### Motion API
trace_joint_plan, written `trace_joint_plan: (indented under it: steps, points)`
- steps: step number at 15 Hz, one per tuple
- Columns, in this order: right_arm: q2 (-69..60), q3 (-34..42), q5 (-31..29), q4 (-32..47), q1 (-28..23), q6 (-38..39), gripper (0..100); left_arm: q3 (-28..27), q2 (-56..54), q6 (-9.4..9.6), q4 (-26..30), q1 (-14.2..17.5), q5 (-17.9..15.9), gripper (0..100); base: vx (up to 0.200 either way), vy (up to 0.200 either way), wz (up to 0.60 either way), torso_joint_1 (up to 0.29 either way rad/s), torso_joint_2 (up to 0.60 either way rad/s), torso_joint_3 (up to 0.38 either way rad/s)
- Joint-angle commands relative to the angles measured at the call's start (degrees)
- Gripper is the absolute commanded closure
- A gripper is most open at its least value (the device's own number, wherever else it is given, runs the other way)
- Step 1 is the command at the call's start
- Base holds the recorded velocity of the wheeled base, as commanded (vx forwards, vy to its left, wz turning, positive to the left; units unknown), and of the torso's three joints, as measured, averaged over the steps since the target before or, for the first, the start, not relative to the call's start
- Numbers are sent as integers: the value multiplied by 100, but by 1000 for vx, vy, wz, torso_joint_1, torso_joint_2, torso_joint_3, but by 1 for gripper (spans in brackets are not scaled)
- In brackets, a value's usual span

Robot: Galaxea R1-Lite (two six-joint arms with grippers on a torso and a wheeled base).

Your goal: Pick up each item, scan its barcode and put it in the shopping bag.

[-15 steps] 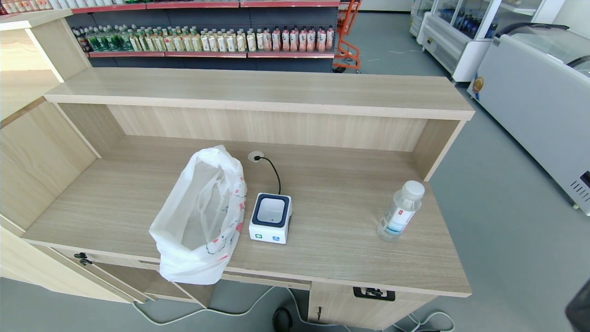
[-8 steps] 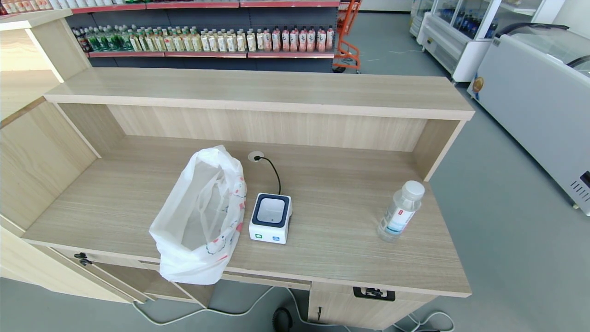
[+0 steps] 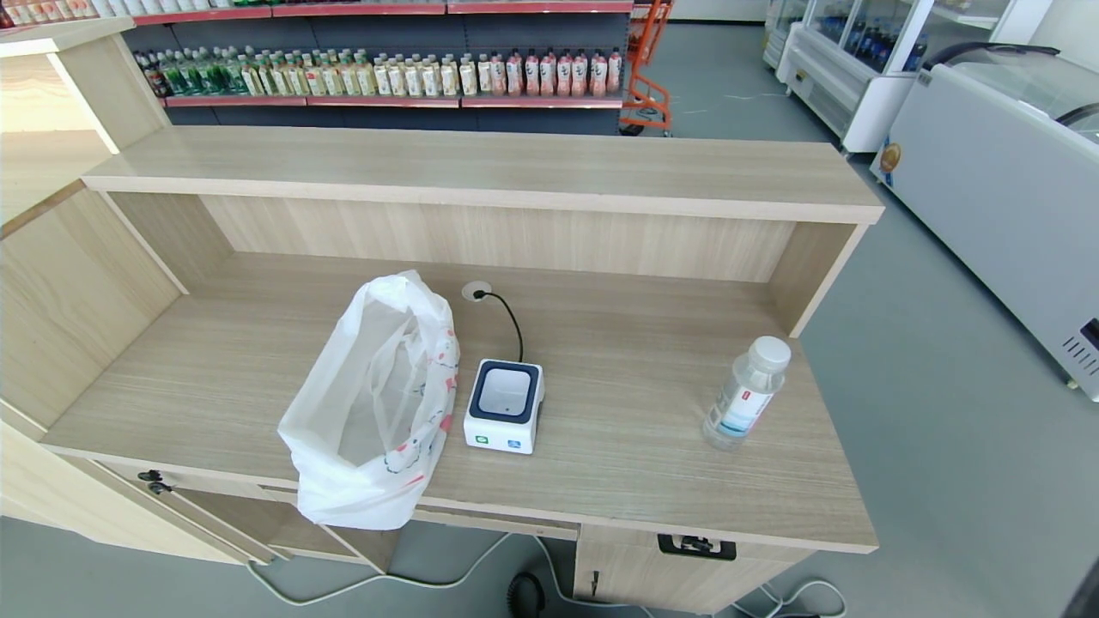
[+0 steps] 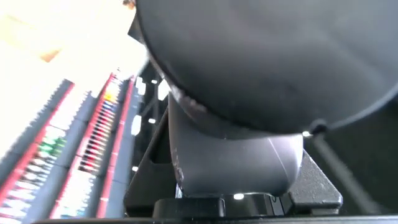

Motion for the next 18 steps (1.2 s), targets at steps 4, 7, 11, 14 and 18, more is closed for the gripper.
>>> trace_joint_plan:
  steps: [4, 7, 11, 14, 18]
  points:
    - [269, -128, -1567, 575, -1095, 3437, 100, 1, -2, 1, 0, 1, 3, 100, 0, 0, 0, 0, 0, 0]
    - [-162, 12, -3808, 803, -1420, 6083, 100, 1, -2, 1, 0, 1, 3, 100, 0, 0, 0, 0, 0, 0]
    - [-109, -629, -4819, 2245, -1402, 11198, 100, 1, -2, 1, 0, 1, 3, 100, 0, 0, 0, 0, 0, 0]
    - [-12, -1447, -4511, 3546, -1393, 15513, 100, 1, -2, 1, 0, 1, 3, 100, 0, 0, 0, 0, 0, 0]
    - [-65, -1060, -4379, 3862, -1499, 16480, 100, 1, -2, 1, 0, 1, 3, 100, 0, 0, 0, 0, 0, 0]
